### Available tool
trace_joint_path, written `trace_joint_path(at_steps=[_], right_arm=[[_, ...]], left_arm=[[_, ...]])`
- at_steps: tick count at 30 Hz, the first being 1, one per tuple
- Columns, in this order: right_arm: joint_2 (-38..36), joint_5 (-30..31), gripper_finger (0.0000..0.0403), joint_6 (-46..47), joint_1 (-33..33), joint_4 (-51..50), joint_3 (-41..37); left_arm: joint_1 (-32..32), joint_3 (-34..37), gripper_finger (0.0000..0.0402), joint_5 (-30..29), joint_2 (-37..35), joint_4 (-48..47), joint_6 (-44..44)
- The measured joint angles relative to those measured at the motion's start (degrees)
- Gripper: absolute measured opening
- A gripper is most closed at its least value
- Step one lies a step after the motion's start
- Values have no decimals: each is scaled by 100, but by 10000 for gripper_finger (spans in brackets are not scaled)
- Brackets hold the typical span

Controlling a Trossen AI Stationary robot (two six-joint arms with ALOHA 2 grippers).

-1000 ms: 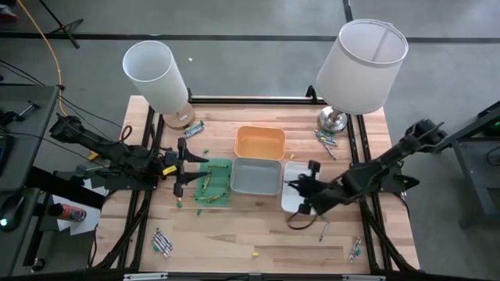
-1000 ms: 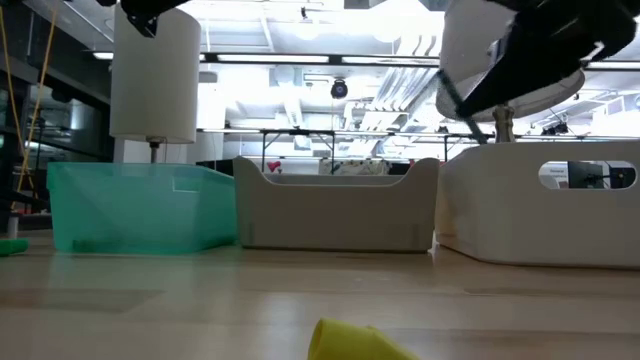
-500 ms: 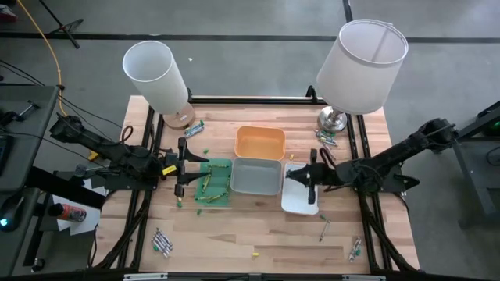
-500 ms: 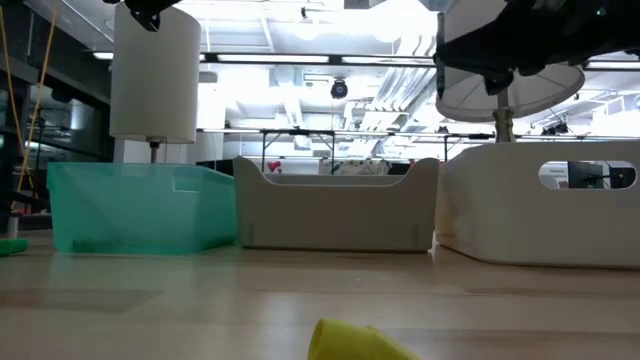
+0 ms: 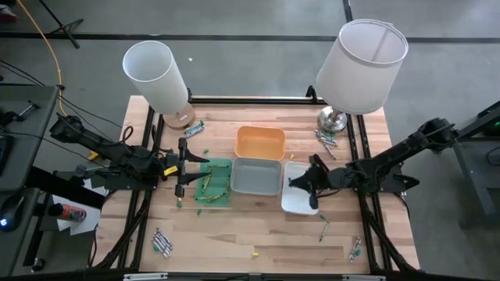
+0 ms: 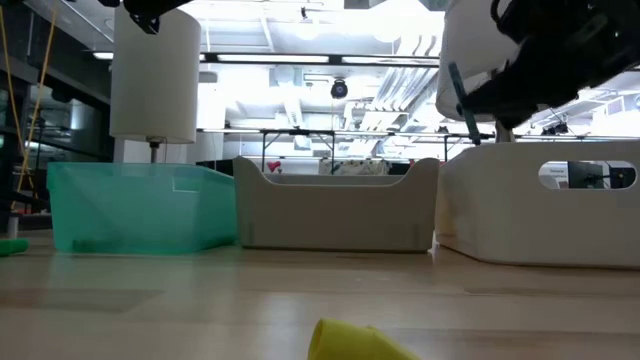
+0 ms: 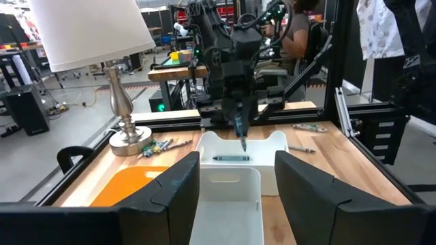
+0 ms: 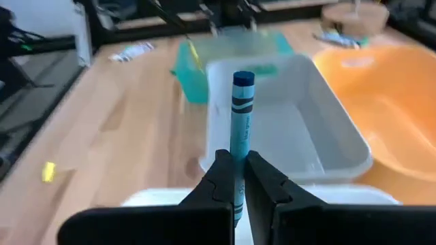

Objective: Sort crayons
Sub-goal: Put the blue crayon into the white bin

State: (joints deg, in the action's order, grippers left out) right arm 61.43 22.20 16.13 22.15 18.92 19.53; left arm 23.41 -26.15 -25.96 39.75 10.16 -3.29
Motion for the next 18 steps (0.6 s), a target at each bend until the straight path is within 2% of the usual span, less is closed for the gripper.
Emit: trace_joint_path(at_steps=[14, 18], right_arm=[[0, 50, 1, 193, 0, -38, 2], [0, 59, 1, 525, -1, -212, 2]], left_arm=[[-3, 2, 177, -22, 0, -1, -186], [-3, 2, 177, -23, 0, -1, -187]])
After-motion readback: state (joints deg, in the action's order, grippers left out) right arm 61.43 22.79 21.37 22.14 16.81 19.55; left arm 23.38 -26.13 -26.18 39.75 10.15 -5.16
